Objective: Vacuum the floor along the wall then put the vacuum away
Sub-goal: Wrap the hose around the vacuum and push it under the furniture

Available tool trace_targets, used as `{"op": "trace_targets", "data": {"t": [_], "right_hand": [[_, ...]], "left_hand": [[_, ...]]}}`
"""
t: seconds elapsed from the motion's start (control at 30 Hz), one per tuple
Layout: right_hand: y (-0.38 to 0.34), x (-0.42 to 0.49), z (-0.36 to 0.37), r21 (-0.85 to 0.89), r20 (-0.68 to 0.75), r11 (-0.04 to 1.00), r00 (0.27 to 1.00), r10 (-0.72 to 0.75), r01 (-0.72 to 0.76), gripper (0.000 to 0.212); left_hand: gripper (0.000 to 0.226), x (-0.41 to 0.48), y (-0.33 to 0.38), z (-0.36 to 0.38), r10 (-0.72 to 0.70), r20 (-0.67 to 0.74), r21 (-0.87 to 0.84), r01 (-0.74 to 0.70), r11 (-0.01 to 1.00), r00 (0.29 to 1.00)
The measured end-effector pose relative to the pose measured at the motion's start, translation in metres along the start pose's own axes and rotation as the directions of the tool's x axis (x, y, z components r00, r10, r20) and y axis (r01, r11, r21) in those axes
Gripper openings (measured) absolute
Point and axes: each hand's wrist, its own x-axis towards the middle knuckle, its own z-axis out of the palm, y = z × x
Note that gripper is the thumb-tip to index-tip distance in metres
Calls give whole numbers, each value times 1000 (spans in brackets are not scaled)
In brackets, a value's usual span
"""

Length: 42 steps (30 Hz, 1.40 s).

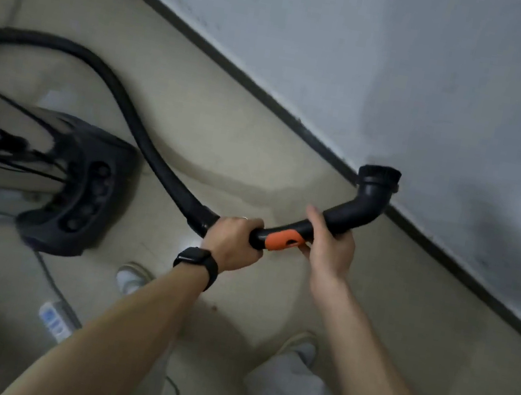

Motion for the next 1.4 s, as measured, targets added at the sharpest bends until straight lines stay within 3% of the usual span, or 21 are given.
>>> {"op": "trace_targets", "data": {"t": [0.17,0.23,0.37,0.47,0.53,0.6,0.67,0.73,0.8,0.83,0.9,1.0,1.13,1.3,1.4], "right_hand": [[-166,-151,82,-103,252,938,921,-298,331,20],[-217,-216,115,-104,344,903,867,-360,416,22],[-281,-327,189,-147,567,799,711,-415,583,44],[-290,-382,258,-203,631,786,692,-350,583,63],[-285,-409,302,-217,693,776,653,-304,592,41],[-277,-423,344,-242,793,684,546,-270,689,22],[-269,-438,383,-244,888,572,417,-193,783,44],[-260,-452,420,-273,928,343,340,-152,899,60],[-247,-458,456,-300,939,121,316,-135,946,51],[-241,-461,474,-295,946,76,303,-113,952,41],[-230,-463,509,-304,951,17,304,-48,953,30],[-219,-463,550,-315,947,-64,318,39,947,30],[-228,-440,597,-303,953,-123,304,-13,945,24],[-255,-418,663,-158,985,-248,169,25,956,33],[-255,-425,705,-74,997,-148,78,21,986,30]], "left_hand": [[13,-98,37,-196,-42,-168,-293,-9,956,985],[19,-140,42,-273,-39,-225,-375,-50,926,974],[24,-215,37,-421,-51,-321,-557,-145,818,946],[23,-269,12,-523,-119,-443,-766,-306,565,889],[23,-304,-14,-586,-213,-513,-839,-432,332,832],[24,-340,-47,-639,-298,-553,-832,-534,150,778],[23,-375,-85,-677,-383,-565,-790,-613,-4,731],[23,-405,-122,-699,-475,-530,-744,-654,-138,702],[21,-430,-160,-709,-554,-472,-686,-681,-257,686],[20,-441,-179,-711,-594,-448,-649,-700,-297,668],[19,-459,-217,-711,-675,-402,-572,-745,-342,619],[19,-479,-271,-705,-778,-312,-445,-808,-387,545],[22,-492,-325,-697,-890,-134,-285,-877,-387,437],[23,-473,-383,-685,-934,131,-251,-901,-355,332],[13,-452,-419,-660,-924,289,-306,-890,-338,251]]}}
